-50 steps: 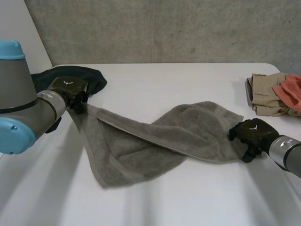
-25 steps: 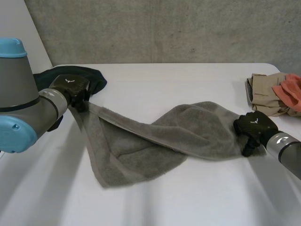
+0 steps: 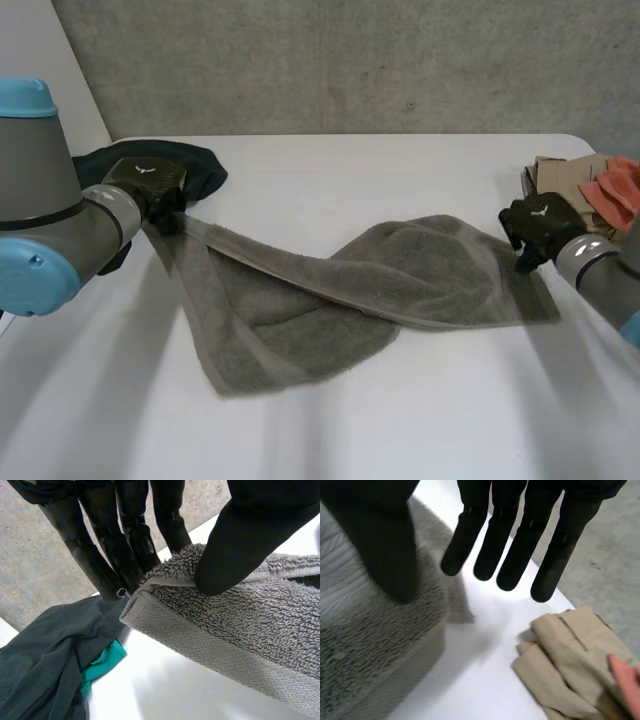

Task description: Fold the laundry.

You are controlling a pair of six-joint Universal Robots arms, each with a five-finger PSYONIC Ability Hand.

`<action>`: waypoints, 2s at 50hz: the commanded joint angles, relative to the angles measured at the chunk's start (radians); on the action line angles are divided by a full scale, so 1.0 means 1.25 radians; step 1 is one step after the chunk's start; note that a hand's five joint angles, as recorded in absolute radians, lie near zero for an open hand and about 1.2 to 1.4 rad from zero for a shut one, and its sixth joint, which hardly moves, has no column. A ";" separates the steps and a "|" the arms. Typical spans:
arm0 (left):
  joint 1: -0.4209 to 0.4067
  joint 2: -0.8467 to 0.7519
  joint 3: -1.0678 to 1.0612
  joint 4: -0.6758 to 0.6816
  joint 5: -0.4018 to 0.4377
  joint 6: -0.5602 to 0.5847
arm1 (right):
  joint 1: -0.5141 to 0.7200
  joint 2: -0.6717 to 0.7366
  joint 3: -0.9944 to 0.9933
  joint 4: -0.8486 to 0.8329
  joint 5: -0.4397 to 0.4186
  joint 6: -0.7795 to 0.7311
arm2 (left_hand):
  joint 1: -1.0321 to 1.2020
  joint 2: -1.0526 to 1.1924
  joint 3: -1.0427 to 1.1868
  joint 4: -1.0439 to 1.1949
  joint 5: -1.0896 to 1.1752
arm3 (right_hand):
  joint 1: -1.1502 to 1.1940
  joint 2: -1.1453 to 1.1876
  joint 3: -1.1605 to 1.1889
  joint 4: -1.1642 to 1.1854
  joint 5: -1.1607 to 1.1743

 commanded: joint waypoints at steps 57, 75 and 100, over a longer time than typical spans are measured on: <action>-0.012 0.023 -0.010 0.000 0.009 -0.011 | 0.015 0.056 0.035 -0.039 -0.031 -0.001 | 0.199 0.159 0.164 0.158 0.193 | -0.047 -0.052 -0.057 -0.061 0.171; -0.003 -0.080 0.285 0.203 0.007 -0.012 | 0.049 0.148 -0.498 -0.103 0.106 0.075 | 0.199 0.159 0.164 0.158 0.193 | 0.261 0.256 0.251 0.247 0.479; 0.030 -0.064 0.056 0.386 -0.064 -0.053 | 0.001 0.071 -0.338 -0.220 0.012 0.246 | 0.199 0.159 0.164 0.158 0.193 | 0.261 0.256 0.251 0.247 0.479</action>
